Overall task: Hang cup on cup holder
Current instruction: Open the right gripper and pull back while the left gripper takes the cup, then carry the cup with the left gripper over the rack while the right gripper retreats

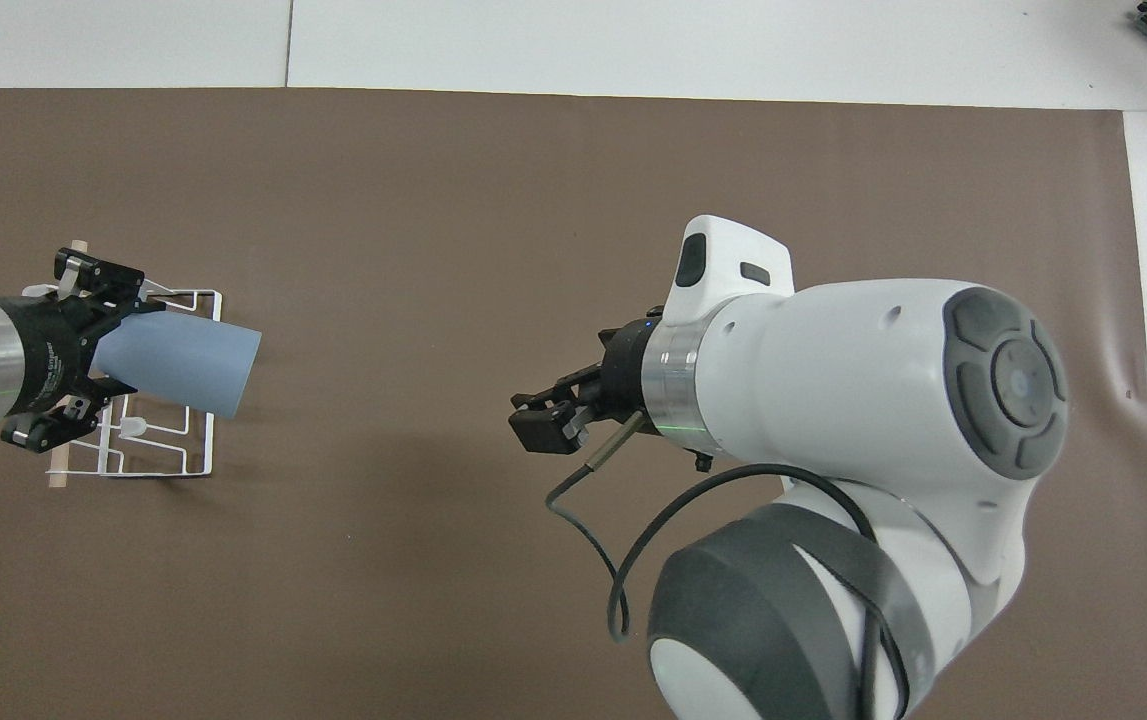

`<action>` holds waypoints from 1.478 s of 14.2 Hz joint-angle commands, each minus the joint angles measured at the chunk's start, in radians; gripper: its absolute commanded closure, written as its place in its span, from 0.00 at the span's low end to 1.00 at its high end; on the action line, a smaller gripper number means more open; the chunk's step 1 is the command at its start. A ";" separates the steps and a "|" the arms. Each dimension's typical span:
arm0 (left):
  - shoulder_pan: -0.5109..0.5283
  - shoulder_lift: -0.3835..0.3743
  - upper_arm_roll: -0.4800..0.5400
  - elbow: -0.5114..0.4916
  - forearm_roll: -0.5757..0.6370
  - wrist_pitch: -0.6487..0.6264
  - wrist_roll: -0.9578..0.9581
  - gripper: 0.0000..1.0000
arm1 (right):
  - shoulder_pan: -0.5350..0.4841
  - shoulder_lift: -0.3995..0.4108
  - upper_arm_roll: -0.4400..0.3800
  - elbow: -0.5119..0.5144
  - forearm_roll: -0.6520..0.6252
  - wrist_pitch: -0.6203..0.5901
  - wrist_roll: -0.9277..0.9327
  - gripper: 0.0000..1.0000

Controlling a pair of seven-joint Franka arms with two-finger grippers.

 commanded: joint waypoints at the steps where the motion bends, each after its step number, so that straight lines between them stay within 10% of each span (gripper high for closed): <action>1: 0.009 0.012 0.006 0.019 0.112 0.026 0.096 1.00 | -0.056 -0.035 0.002 -0.010 -0.050 -0.126 -0.038 0.00; 7: 0.041 0.179 0.007 0.133 0.337 0.014 0.121 1.00 | -0.102 -0.047 -0.001 0.005 -0.182 -0.290 0.197 0.00; 15: 0.029 0.181 0.007 0.037 0.531 0.145 -0.035 1.00 | -0.171 -0.043 -0.009 0.163 -0.307 -0.451 0.325 0.00; 21: -0.004 0.186 0.006 -0.033 0.684 0.170 -0.171 1.00 | -0.185 -0.109 -0.171 0.192 -0.305 -0.530 0.339 0.00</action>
